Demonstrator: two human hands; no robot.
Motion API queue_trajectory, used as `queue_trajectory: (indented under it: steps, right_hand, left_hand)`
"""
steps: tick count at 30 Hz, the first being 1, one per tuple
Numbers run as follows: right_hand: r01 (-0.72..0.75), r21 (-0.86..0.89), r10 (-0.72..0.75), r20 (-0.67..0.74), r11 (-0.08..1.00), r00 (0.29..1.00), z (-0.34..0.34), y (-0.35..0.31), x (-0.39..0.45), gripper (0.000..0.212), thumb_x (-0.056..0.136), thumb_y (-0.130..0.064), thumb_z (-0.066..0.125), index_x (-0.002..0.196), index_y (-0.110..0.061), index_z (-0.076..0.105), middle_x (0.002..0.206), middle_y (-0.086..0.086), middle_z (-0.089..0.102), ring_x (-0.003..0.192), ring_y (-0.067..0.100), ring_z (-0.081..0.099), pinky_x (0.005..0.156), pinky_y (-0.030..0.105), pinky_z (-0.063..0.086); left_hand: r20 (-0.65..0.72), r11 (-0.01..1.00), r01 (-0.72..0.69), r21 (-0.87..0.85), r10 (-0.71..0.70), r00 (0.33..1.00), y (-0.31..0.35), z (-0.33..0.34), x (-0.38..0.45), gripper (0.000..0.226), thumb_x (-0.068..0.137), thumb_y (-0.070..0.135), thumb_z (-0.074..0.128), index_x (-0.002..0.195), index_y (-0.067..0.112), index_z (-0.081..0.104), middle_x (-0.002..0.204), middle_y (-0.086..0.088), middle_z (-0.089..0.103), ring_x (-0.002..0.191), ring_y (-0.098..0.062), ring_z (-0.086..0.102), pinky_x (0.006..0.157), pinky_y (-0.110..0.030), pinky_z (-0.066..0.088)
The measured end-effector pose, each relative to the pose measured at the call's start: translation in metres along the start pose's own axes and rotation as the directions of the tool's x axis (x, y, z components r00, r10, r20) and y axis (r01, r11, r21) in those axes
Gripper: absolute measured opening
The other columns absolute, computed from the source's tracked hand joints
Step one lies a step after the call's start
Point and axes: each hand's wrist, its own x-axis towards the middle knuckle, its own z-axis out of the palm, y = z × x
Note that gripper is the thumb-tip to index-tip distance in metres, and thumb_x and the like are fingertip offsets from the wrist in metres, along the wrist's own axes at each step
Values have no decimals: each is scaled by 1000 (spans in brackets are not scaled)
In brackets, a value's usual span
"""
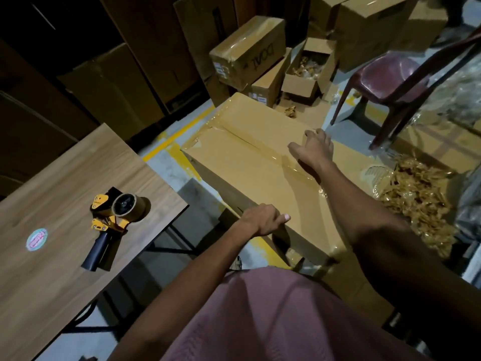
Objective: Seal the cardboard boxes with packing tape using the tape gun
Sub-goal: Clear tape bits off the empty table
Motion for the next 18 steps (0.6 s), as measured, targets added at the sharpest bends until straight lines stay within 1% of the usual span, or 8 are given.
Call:
queue_trajectory:
  steps: [4, 7, 9, 11, 12, 15, 16, 18]
  right_hand:
    - [-3, -98, 1, -20, 995, 1000, 20, 1, -20, 86, 91, -54, 62, 162, -23, 24, 173, 9, 3, 159, 34, -2, 126, 50, 3]
    - [-51, -89, 53, 23, 995, 998, 37, -16, -48, 83, 98, -48, 56, 165, -22, 15, 173, 10, -10, 158, 38, -13, 126, 54, -5]
    - [-38, -64, 45, 109, 997, 993, 51, -36, -77, 82, 99, -46, 54, 165, -19, 14, 173, 13, -11, 157, 40, -14, 125, 55, -6]
    - [36, -36, -28, 193, 999, 981, 69, -60, -111, 80, 99, -43, 53, 165, -17, 15, 172, 17, -10, 157, 42, -14, 126, 57, -6]
    - [92, -27, -84, 220, 995, 972, 78, -73, -128, 80, 99, -42, 53, 164, -16, 15, 172, 19, -9, 156, 44, -14, 125, 57, -7]
    - [271, -54, -251, 237, 961, 938, 92, -110, -162, 80, 98, -38, 56, 163, -14, 17, 171, 22, -7, 155, 46, -15, 123, 57, -10]
    - [331, -29, -314, 246, 943, 917, 93, -122, -168, 78, 99, -37, 57, 163, -13, 18, 171, 21, -4, 156, 45, -11, 124, 56, -6]
    - [433, 120, -449, 273, 893, 851, 93, -147, -178, 73, 101, -33, 58, 162, -11, 24, 170, 18, 15, 156, 40, 12, 125, 49, 13]
  left_hand:
    - [-29, 988, 121, -97, -125, 992, -22, 7, -8, 64, 102, 65, 36, 68, 12, 50, 68, -4, 53, 74, -29, 56, 72, -39, 46]
    - [-122, 935, 179, -306, -225, 967, -55, 13, -20, 73, 101, 63, 38, 80, -2, 63, 80, -22, 65, 80, -38, 65, 70, -38, 50]
    - [-171, 879, 188, -438, -287, 943, -78, 15, -34, 73, 103, 58, 41, 89, -9, 67, 85, -27, 67, 79, -37, 67, 65, -35, 45]
    - [-202, 824, 205, -529, -356, 912, -97, 15, -54, 63, 105, 49, 44, 93, -8, 70, 87, -26, 69, 78, -33, 66, 66, -32, 41]
    - [-216, 788, 216, -576, -401, 890, -107, 16, -64, 59, 105, 46, 46, 93, -5, 72, 90, -24, 72, 79, -31, 68, 69, -33, 46]
    - [-244, 665, 227, -712, -538, 807, -135, 27, -96, 53, 102, 49, 51, 88, 4, 74, 92, -17, 75, 83, -28, 72, 82, -49, 59]
    - [-255, 629, 220, -746, -575, 778, -140, 30, -107, 51, 102, 48, 52, 86, 4, 74, 90, -17, 76, 81, -29, 72, 81, -50, 59]
    - [-281, 547, 177, -818, -649, 707, -150, 37, -132, 46, 104, 41, 53, 84, 6, 75, 84, -12, 76, 72, -23, 71, 74, -38, 60]
